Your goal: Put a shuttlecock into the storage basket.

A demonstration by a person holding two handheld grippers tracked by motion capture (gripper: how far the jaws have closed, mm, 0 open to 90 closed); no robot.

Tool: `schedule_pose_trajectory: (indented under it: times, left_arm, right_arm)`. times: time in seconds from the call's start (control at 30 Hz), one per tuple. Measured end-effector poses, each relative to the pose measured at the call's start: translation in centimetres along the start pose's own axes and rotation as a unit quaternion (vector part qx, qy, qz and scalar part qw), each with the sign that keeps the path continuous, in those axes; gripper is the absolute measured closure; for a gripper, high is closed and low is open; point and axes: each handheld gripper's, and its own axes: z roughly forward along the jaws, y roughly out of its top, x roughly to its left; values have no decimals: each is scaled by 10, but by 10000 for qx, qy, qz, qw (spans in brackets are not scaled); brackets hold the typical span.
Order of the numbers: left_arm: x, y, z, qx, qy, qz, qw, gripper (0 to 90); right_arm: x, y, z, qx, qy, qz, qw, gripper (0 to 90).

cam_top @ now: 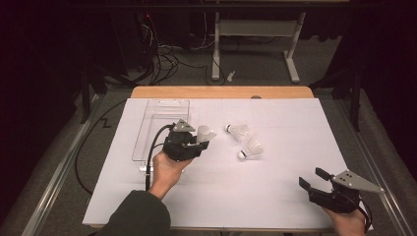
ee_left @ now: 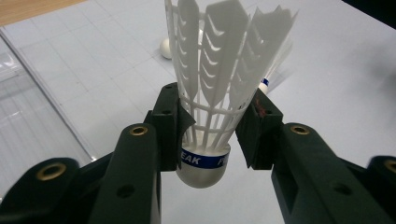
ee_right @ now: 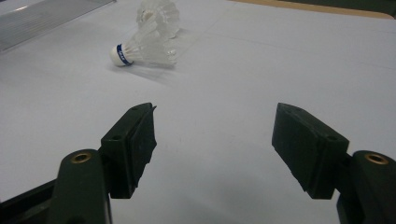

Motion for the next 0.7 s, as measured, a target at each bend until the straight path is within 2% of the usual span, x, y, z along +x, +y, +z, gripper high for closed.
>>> schedule_pose_trajectory:
  times: [0.7]
  left_arm:
    - [16,-3,-16,-140,212,-157,9996,642]
  right_arm:
    - [0,0,0,0,2,3,10000,307]
